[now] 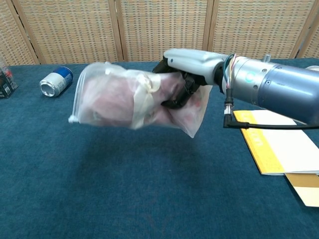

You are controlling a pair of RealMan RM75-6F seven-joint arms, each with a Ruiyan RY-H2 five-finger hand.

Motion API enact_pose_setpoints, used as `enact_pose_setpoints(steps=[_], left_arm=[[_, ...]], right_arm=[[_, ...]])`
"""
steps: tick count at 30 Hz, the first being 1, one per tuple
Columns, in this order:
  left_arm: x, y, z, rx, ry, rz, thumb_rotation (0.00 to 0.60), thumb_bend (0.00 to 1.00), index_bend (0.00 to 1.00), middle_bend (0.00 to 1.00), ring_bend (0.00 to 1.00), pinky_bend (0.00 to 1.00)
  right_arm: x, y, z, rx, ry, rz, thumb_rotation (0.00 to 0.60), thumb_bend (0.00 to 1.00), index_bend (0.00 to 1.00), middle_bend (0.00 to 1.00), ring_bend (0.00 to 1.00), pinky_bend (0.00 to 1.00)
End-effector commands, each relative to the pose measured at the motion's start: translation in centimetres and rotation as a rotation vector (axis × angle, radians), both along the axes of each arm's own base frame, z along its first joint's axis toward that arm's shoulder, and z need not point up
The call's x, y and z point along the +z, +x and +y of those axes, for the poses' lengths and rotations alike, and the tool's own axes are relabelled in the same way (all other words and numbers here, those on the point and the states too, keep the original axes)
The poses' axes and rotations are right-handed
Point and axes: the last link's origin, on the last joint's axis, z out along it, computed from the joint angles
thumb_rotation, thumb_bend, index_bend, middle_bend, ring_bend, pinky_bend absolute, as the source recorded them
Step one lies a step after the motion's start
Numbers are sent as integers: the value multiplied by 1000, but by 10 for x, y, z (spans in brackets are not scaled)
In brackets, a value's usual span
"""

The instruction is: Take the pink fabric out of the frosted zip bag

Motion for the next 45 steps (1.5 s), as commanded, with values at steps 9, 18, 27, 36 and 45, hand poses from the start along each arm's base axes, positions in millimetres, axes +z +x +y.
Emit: enact_pose_setpoints(steps=[9, 18, 27, 36, 45], left_arm=[[11, 68, 67, -276, -64, -44, 600, 128, 68, 0, 0, 0], [8, 118, 108, -357, -114, -78, 600, 128, 263, 0, 0, 0], [-18, 137, 125, -348, -207, -127, 600, 129, 346, 0, 0, 0], [-42, 144, 134, -341, -246, -151, 600, 129, 358, 0, 0, 0], [-55, 154, 136, -337, -261, -170, 600, 129, 358, 0, 0, 0]], right_arm=[[2, 16, -4, -27, 5, -154, 600, 742, 684, 648, 527, 621], [-11, 22, -6, -15, 6, -195, 600, 751, 686, 649, 528, 621], [-12, 26, -11, -33, -5, -209, 600, 752, 686, 649, 529, 621], [-9, 24, -13, -39, -11, -197, 600, 753, 689, 650, 529, 621], [-6, 25, -13, -43, -11, -204, 600, 757, 690, 652, 529, 621]])
